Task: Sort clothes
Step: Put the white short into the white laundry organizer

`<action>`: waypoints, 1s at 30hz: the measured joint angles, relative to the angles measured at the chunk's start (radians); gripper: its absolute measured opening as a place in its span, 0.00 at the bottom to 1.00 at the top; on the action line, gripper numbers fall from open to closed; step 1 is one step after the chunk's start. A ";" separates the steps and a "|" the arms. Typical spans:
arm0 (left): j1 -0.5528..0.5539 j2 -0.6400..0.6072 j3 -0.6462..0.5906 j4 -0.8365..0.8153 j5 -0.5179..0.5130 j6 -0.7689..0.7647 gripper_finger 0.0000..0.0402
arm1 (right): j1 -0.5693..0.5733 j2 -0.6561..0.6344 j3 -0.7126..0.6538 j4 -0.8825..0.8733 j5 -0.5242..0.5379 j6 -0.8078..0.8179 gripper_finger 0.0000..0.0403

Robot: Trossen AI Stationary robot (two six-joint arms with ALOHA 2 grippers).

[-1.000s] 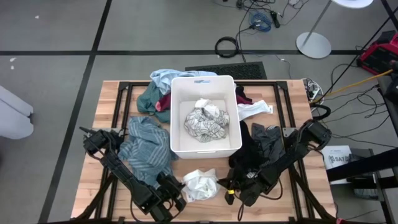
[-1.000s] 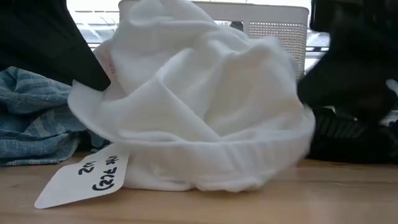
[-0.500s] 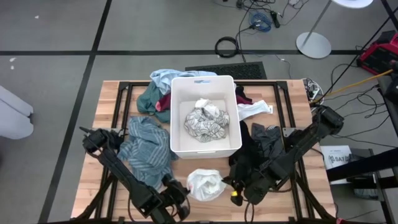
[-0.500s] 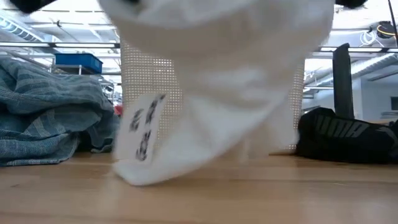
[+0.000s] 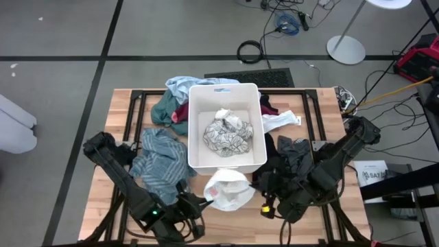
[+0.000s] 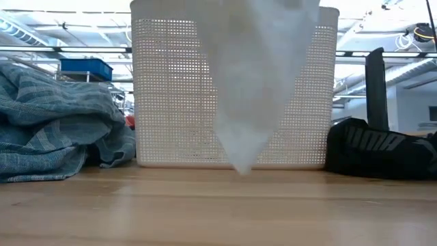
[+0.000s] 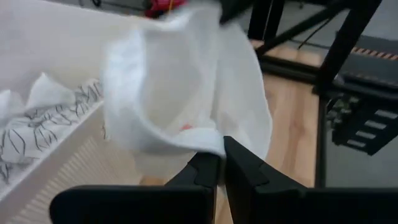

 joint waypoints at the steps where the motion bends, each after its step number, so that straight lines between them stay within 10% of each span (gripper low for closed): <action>1: 0.000 -0.014 0.000 -0.002 0.009 0.009 0.05 | -0.008 0.000 0.008 -0.026 -0.044 0.012 0.00; 16: 0.010 -0.148 0.000 -0.038 0.026 0.046 0.04 | 0.021 0.001 0.176 -0.124 0.246 -0.098 0.00; 30: -0.004 -0.159 -0.032 -0.032 0.194 0.053 0.04 | 0.101 0.028 0.110 -0.101 0.199 0.050 0.00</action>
